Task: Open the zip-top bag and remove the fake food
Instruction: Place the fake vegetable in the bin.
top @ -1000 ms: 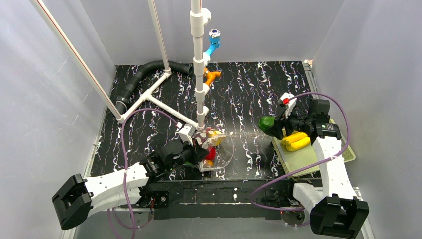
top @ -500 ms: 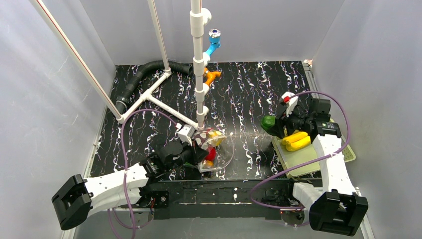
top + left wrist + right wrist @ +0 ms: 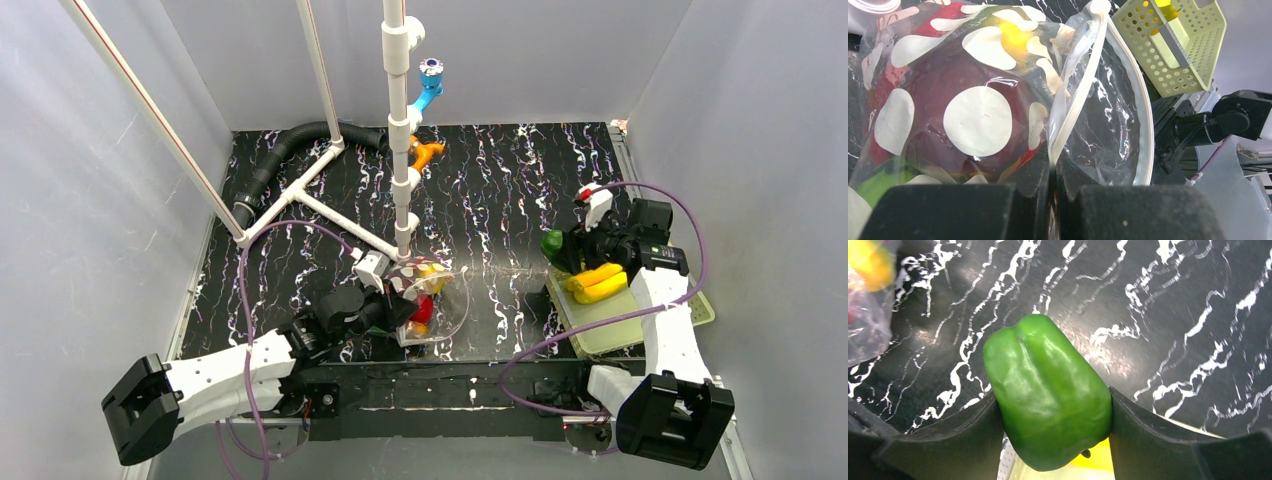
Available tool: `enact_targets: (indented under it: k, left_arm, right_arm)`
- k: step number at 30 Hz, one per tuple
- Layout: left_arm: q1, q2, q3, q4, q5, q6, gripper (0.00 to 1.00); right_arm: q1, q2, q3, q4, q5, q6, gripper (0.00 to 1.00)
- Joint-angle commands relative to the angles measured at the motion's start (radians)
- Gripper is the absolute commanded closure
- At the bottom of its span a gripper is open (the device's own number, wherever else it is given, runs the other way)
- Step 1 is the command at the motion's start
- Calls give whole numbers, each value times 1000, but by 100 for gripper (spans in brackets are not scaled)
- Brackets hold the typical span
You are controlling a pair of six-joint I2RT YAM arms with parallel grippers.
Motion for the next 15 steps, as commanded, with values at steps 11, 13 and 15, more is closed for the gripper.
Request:
enact_targets:
  k: [11, 13, 15]
  left_arm:
    - [-3, -55, -9, -27, -28, 19, 100]
    - [-3, -57, -9, -28, -29, 21, 100]
    - [-2, -59, -8, -32, -29, 22, 100]
  right_arm:
    - [-210, -72, 5, -107, 189, -110, 75]
    - [-248, -71, -6, -107, 201, -127, 73]
    - [-279, -66, -21, -113, 216, -149, 70]
